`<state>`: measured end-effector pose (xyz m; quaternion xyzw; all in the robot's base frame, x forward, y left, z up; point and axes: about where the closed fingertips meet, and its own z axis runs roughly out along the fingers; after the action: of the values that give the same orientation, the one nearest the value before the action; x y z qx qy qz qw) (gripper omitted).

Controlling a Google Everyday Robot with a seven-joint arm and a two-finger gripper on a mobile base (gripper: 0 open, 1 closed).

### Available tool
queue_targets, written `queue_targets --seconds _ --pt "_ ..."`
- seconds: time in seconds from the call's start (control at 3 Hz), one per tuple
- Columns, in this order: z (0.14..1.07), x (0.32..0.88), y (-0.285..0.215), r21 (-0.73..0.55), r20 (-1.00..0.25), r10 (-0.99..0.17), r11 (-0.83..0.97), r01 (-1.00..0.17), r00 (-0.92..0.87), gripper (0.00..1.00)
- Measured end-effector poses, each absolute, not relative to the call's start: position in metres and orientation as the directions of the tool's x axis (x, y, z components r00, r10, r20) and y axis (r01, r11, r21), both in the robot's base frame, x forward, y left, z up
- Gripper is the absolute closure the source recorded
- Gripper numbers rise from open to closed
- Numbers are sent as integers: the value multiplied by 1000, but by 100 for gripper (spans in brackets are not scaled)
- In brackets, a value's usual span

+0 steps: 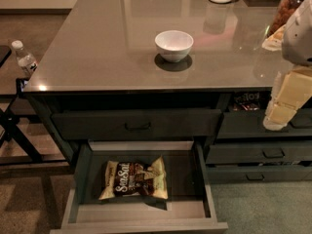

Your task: Pick brown chip bag from middle drawer and place on counter

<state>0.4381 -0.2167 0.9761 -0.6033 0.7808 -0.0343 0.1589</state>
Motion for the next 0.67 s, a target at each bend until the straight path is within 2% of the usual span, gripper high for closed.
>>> queue_targets --seconds 0.67 --pt "960 436 -206 -238 -215 -951 273 -932 -224 0"
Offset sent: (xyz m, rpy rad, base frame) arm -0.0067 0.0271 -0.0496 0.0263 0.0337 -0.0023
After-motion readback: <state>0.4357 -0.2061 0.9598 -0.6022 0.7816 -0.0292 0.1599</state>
